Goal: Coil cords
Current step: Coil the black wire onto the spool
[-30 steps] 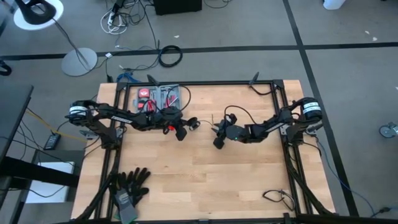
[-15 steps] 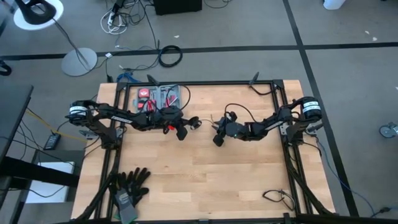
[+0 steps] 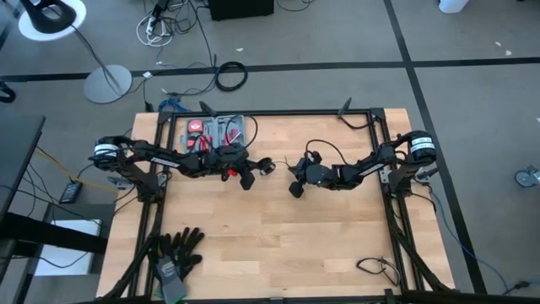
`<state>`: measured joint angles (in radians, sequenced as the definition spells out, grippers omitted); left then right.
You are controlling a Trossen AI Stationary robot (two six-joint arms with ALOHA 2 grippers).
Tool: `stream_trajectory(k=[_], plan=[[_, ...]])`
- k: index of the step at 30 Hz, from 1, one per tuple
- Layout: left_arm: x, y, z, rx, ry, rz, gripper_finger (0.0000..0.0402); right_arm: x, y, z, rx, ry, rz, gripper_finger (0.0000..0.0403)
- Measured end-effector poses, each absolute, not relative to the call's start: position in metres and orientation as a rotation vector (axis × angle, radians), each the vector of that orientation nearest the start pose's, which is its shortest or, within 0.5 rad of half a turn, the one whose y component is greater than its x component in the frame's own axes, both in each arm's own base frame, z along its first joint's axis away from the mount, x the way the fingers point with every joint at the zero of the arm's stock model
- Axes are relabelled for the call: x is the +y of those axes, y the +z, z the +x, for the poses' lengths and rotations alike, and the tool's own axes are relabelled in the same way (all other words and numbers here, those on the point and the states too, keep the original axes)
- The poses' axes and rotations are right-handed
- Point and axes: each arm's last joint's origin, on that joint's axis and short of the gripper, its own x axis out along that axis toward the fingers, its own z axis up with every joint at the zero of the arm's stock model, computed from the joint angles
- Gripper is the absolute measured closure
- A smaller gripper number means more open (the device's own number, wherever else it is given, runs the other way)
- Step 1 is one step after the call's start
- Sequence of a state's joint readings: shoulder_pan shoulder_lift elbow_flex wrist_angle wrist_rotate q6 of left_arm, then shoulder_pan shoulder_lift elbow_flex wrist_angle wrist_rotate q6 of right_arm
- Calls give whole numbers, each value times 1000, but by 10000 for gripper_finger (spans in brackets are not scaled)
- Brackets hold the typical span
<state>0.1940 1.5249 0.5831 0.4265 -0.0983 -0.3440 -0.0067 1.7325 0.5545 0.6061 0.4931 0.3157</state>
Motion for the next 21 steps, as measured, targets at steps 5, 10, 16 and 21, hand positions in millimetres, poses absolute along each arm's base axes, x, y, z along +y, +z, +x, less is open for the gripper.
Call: stream_trajectory(k=[5, 10, 16, 21], plan=[[57, 164, 283, 383, 312, -406, 401, -15, 110, 291, 475, -568, 232, 401], [57, 168, 285, 335, 297, -425, 401, -14, 100, 318, 523, -513, 258, 401], [57, 167, 284, 344, 311, -447, 401, -3, 98, 370, 484, -415, 204, 402], [58, 164, 282, 369, 367, -437, 401, 3, 114, 391, 422, -363, 150, 402]])
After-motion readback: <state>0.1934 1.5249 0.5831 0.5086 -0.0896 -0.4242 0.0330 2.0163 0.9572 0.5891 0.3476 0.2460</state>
